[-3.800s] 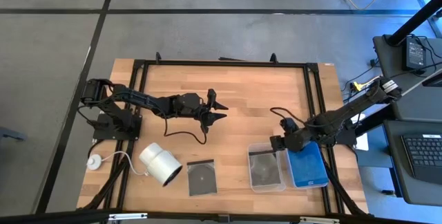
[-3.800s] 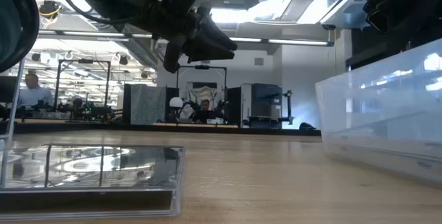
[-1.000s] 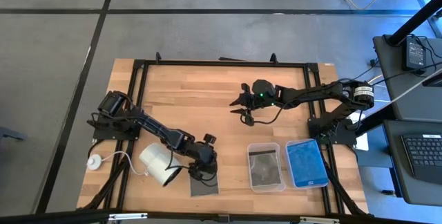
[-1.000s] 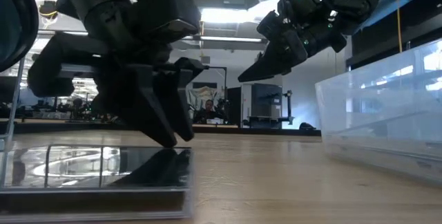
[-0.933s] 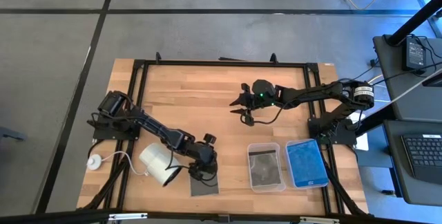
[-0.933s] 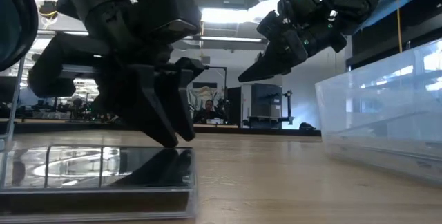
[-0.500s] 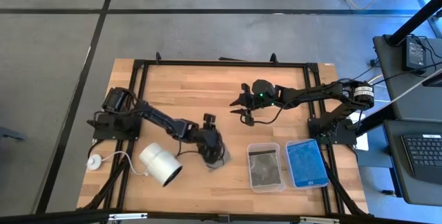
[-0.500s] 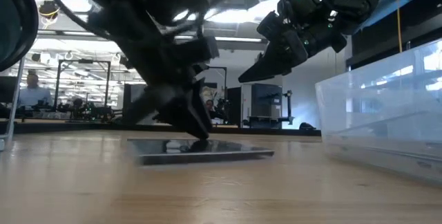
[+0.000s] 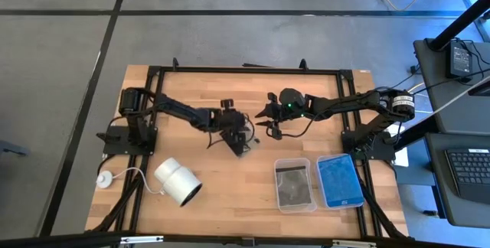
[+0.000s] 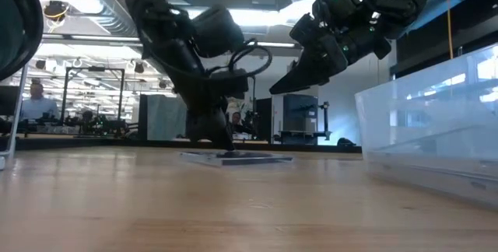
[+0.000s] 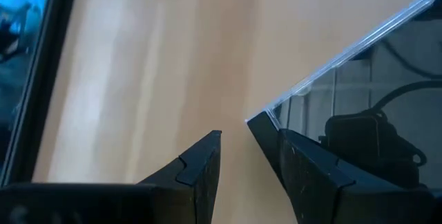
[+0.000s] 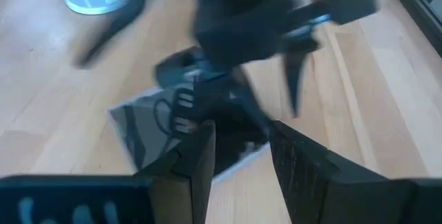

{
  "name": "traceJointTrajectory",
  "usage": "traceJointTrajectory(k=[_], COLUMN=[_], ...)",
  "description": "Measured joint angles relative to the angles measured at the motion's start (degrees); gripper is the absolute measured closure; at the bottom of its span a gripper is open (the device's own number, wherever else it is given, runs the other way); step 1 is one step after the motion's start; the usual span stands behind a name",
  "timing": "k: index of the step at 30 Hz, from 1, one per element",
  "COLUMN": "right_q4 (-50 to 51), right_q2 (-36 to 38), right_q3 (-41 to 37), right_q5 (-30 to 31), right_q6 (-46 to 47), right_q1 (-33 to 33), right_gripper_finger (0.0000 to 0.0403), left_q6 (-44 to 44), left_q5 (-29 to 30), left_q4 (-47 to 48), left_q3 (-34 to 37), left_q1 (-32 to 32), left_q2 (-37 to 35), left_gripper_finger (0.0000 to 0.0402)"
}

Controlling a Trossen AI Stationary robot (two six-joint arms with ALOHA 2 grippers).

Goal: Pick & place jewel cases by type
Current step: Put the black CD case into the left transparent bin

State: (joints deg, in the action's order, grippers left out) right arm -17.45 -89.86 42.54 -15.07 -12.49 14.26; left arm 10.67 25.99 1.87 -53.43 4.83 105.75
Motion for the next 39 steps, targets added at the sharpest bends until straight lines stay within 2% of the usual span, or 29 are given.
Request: traceJointTrajectory(k=[7,13,22,26,32,39], right_q4=[0.17,0.17,0.53,0.54,1.68,3.25], right_q2=[-0.02,-0.02,-0.02,-0.02,-0.02,-0.02], right_q3=[0.0,0.0,0.0,0.0,0.0,0.0], right_q5=[0.02,0.02,0.04,0.04,0.42,0.45], right_q6=[-0.01,-0.02,0.0,-0.02,0.32,1.51], right_q1=[0.0,0.0,-0.02,-0.02,-0.02,0.07], right_gripper_finger=[0.026,0.026,0.026,0.026,0.026,0.0245], left_q6=[-1.36,-2.41,1.02,4.43,4.24,0.57], left_q5=[-0.14,-0.27,-0.19,-0.08,0.04,0.04], left_q4=[-0.21,-0.4,-0.69,-0.74,-0.77,1.91], left_q3=[0.0,0.13,0.0,0.0,0.0,-0.04], left_q1=[6.87,8.95,6.71,4.85,2.75,0.21], left_q2=[0.0,-0.58,-3.57,-3.58,-3.58,-3.61], left_gripper_finger=[0.0261,0.026,0.0253,0.0223,0.0163,0.015])
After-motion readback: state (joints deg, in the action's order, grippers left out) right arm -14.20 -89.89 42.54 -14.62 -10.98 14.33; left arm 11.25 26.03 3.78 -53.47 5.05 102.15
